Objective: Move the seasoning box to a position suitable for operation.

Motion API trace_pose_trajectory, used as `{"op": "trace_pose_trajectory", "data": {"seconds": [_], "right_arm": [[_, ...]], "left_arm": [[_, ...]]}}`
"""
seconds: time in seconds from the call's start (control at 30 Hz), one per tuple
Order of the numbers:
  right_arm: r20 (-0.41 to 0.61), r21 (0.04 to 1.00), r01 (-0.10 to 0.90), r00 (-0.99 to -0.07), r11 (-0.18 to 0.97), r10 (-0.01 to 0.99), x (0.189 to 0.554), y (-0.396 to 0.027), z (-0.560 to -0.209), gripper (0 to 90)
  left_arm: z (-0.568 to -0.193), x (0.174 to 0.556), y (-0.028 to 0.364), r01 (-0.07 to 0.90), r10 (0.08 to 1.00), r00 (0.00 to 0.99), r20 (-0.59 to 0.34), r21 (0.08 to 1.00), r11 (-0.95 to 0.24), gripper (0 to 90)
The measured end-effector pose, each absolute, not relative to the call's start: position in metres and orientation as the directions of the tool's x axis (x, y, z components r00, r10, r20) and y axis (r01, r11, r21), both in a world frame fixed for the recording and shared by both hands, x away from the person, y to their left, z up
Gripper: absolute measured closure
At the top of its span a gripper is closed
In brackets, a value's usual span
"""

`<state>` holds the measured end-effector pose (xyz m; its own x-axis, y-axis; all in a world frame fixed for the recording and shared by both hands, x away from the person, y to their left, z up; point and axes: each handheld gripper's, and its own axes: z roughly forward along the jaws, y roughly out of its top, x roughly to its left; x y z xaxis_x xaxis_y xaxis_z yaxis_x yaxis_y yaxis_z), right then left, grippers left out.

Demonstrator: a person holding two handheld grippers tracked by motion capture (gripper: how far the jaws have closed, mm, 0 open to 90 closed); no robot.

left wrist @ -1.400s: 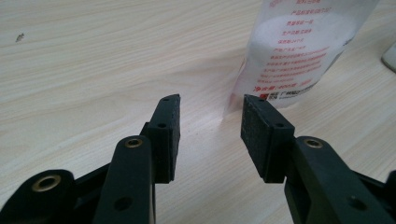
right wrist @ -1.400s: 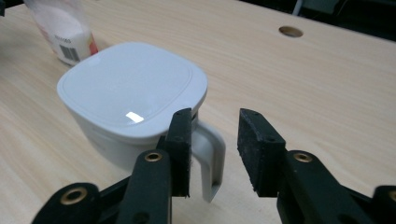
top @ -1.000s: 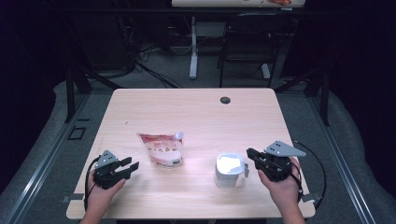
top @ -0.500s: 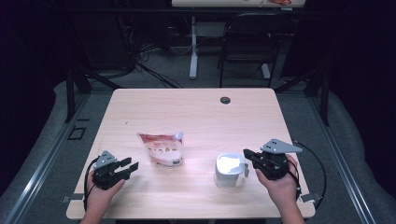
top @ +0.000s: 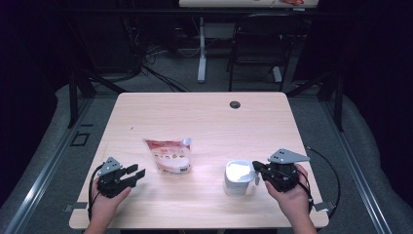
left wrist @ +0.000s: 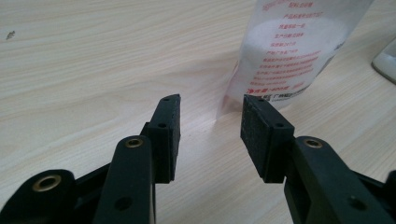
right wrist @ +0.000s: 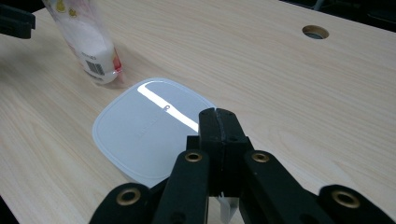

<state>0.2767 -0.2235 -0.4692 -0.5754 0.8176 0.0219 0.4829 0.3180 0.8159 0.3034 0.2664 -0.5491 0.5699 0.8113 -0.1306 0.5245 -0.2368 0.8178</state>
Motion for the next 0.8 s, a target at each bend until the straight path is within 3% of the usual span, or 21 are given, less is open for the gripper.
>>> {"op": "trace_pose_trajectory", "data": {"seconds": [0.8], "right_arm": [[0.018,0.797,0.505,-0.568,0.332,0.823,0.2787,-0.2188,-0.4769,90.0]], "left_arm": [[-0.5489,0.3041,0.2649,0.527,0.808,0.576,-0.125,0.813,-0.249,58.2]]}}
